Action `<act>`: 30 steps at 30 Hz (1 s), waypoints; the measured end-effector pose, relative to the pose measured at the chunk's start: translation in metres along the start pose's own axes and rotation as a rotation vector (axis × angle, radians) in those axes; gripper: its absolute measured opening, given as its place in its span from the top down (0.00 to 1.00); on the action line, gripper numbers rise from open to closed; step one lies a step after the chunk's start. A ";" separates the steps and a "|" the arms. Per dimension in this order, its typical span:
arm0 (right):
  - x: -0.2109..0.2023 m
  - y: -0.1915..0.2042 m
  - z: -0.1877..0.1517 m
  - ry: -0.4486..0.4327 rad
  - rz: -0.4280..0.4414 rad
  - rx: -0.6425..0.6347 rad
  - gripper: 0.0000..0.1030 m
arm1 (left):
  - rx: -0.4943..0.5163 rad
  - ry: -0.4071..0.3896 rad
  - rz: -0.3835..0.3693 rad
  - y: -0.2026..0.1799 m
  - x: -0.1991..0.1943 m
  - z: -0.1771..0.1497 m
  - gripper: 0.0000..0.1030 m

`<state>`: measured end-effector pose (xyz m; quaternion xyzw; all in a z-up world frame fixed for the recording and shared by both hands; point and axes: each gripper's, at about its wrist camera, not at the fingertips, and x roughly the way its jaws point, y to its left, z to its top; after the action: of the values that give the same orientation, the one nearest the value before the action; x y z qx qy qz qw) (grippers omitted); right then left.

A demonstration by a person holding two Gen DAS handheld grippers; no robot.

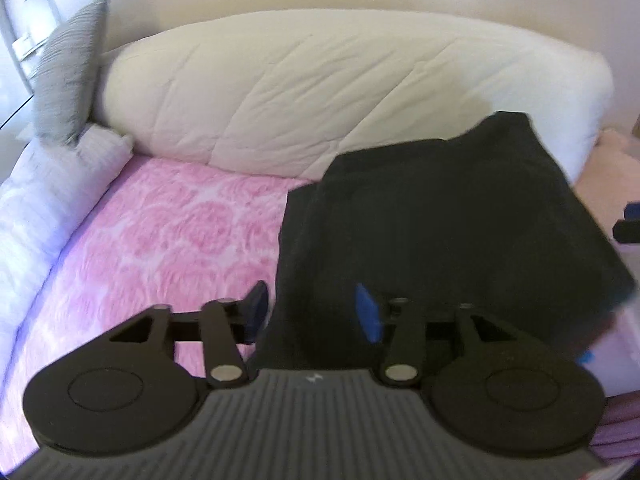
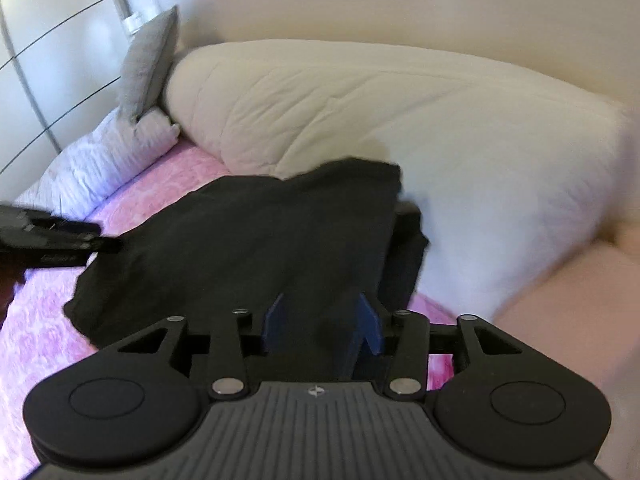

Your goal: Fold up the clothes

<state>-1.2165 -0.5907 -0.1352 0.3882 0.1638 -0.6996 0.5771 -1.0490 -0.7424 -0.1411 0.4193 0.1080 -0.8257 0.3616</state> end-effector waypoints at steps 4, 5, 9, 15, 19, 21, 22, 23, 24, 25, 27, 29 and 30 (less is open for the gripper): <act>-0.054 0.009 -0.044 -0.038 -0.040 0.044 0.35 | -0.088 -0.044 -0.025 0.004 -0.060 -0.054 0.24; -0.066 0.017 -0.055 -0.046 -0.050 0.054 0.30 | -0.098 -0.054 -0.038 0.003 -0.078 -0.068 0.20; -0.121 0.056 -0.107 -0.084 -0.117 0.096 0.14 | -0.083 -0.093 -0.087 -0.002 -0.145 -0.121 0.06; -0.197 0.117 -0.168 -0.070 -0.159 0.141 0.14 | -0.060 -0.109 -0.099 -0.003 -0.230 -0.179 0.01; -0.228 0.146 -0.191 -0.028 -0.194 0.127 0.14 | -0.091 -0.104 -0.109 0.000 -0.268 -0.202 0.01; -0.242 0.156 -0.199 -0.019 -0.201 0.124 0.14 | -0.102 -0.108 -0.110 -0.001 -0.285 -0.210 0.01; -0.248 0.160 -0.202 -0.018 -0.205 0.123 0.14 | -0.102 -0.110 -0.109 -0.003 -0.291 -0.213 0.01; -0.252 0.163 -0.204 -0.019 -0.212 0.120 0.14 | -0.101 -0.112 -0.109 -0.005 -0.298 -0.215 0.01; -0.257 0.166 -0.205 -0.020 -0.219 0.118 0.14 | -0.101 -0.113 -0.114 -0.008 -0.303 -0.216 0.01; -0.261 0.168 -0.205 -0.020 -0.227 0.117 0.14 | -0.099 -0.112 -0.121 -0.010 -0.307 -0.217 0.01; -0.270 0.173 -0.206 -0.024 -0.245 0.114 0.14 | -0.078 -0.117 -0.119 -0.015 -0.313 -0.217 0.01; -0.277 0.178 -0.207 -0.041 -0.256 0.101 0.14 | -0.057 -0.122 -0.118 -0.020 -0.319 -0.217 0.01; -0.281 0.181 -0.207 -0.052 -0.265 0.087 0.14 | -0.051 -0.122 -0.116 -0.021 -0.322 -0.217 0.01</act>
<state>-0.9644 -0.3104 -0.0236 0.3695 0.1681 -0.7859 0.4664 -0.8059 -0.4596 -0.0316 0.3520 0.1308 -0.8662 0.3297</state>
